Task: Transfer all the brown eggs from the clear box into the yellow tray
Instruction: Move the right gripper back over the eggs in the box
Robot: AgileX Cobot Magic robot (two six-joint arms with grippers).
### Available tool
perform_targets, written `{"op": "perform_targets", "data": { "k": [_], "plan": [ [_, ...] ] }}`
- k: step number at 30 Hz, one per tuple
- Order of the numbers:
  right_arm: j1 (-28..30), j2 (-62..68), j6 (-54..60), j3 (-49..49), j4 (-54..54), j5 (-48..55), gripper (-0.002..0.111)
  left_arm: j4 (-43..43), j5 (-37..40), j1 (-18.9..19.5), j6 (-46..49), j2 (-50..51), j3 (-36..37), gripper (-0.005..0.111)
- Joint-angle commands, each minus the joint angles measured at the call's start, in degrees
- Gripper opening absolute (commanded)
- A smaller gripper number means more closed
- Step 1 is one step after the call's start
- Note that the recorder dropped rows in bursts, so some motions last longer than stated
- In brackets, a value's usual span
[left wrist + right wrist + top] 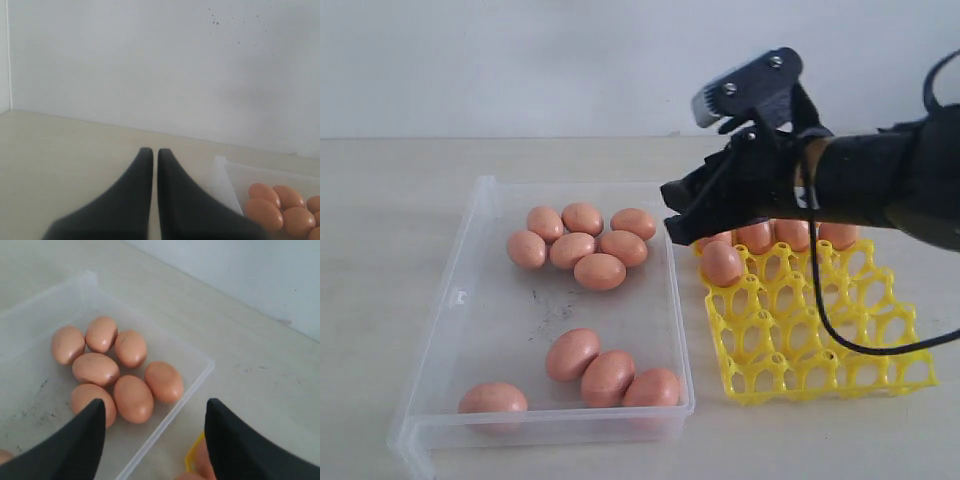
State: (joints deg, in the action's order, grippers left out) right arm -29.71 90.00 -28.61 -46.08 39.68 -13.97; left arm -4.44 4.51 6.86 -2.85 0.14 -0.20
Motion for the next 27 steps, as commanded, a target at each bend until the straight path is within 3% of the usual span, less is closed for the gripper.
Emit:
{"op": "perform_targets", "data": {
  "k": [1,6,11,18,27],
  "plan": [
    [-7.81,0.03,-1.35,-8.14,-0.23,18.19,0.054,-0.51,-0.17,-0.1,-0.51,-0.14,0.2,0.004],
    [-14.37,3.79,0.18,-18.3,-0.6,34.02,0.054,-0.51,-0.17,-0.1,-0.51,-0.14,0.2,0.004],
    [-17.08,11.12,7.66,-26.78,-4.15,44.72,0.054,-0.51,-0.04,-0.1,-0.51,-0.14,0.2,0.004],
    [-17.1,21.12,22.23,-35.32,-7.45,51.53,0.054,-0.51,-0.04,-0.1,-0.51,-0.14,0.2,0.004],
    [-17.1,30.33,41.56,-38.0,-7.45,50.87,0.054,-0.51,-0.19,-0.1,-0.51,-0.14,0.2,0.004]
  ]
}}
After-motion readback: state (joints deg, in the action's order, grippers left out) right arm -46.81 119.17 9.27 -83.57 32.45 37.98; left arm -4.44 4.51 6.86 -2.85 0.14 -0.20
